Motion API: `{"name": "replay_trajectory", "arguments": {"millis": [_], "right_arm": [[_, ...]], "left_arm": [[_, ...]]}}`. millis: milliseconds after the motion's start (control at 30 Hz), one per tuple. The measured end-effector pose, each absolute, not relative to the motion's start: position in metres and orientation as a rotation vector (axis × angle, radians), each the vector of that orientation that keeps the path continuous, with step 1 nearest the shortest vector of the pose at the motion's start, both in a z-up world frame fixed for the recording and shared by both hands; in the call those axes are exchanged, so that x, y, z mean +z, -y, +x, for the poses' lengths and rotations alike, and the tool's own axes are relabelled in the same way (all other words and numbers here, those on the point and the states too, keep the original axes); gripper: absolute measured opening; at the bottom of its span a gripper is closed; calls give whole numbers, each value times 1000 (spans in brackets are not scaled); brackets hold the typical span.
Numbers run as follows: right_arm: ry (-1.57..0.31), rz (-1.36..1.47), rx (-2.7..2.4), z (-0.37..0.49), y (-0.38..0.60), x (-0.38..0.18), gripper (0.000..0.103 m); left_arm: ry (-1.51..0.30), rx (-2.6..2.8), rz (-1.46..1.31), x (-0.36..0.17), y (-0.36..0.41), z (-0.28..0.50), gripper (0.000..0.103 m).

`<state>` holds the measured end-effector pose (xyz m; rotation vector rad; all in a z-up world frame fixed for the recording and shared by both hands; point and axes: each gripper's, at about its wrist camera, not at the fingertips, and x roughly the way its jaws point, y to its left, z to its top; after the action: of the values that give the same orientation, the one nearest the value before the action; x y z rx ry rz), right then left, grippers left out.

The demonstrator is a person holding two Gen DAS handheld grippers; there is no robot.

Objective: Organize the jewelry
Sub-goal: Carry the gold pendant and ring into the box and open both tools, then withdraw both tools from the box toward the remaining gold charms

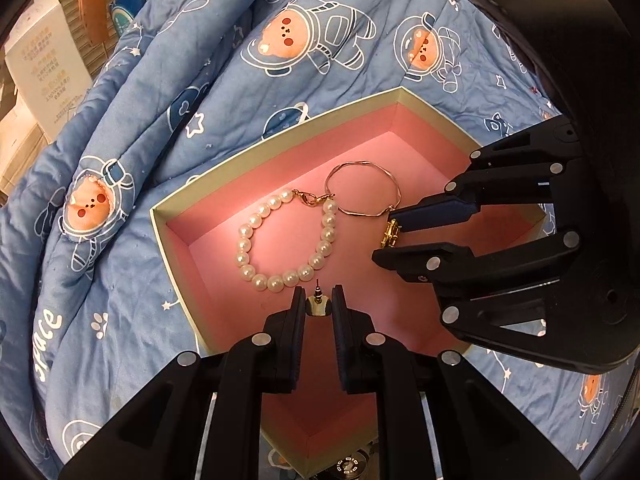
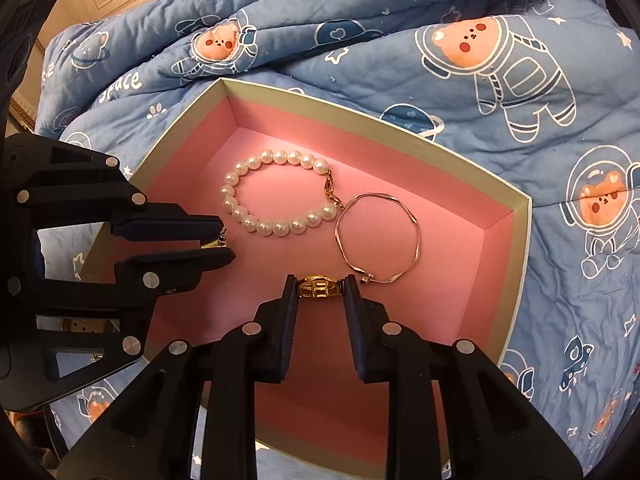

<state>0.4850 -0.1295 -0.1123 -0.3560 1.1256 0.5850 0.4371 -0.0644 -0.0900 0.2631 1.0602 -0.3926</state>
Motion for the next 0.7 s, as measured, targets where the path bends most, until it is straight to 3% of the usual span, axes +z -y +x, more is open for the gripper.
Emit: {"name": "replay_trajectory", "arguments": {"millis": [100,233,267,400,500,567,633,700], "right_arm": [[-1125,-367,583,483,129,-114,27],[-1119,-355,585,481,133,-112,42],[-1113,-348,587,480,135,-110,43],[-1075,-308,589,475,143,-97,43],[-1034,-254,602,466,154,-84,44],[-1000,-197,602,457,163,-74,51],[-954,-151,601,443,171,-63,59],[-917,-116,613,426,179,-54,59]], "left_arm": [[-1052,-401,265,-89,65,436,26],[-1040,-399,277,-85,68,435,38],[-1032,-394,278,-82,67,434,44],[-999,-395,226,-67,56,429,50],[-966,-404,152,-53,44,420,61],[-933,-402,92,-43,34,410,74],[-895,-393,27,-34,23,393,81],[-871,-388,-20,-32,13,375,85]]}}
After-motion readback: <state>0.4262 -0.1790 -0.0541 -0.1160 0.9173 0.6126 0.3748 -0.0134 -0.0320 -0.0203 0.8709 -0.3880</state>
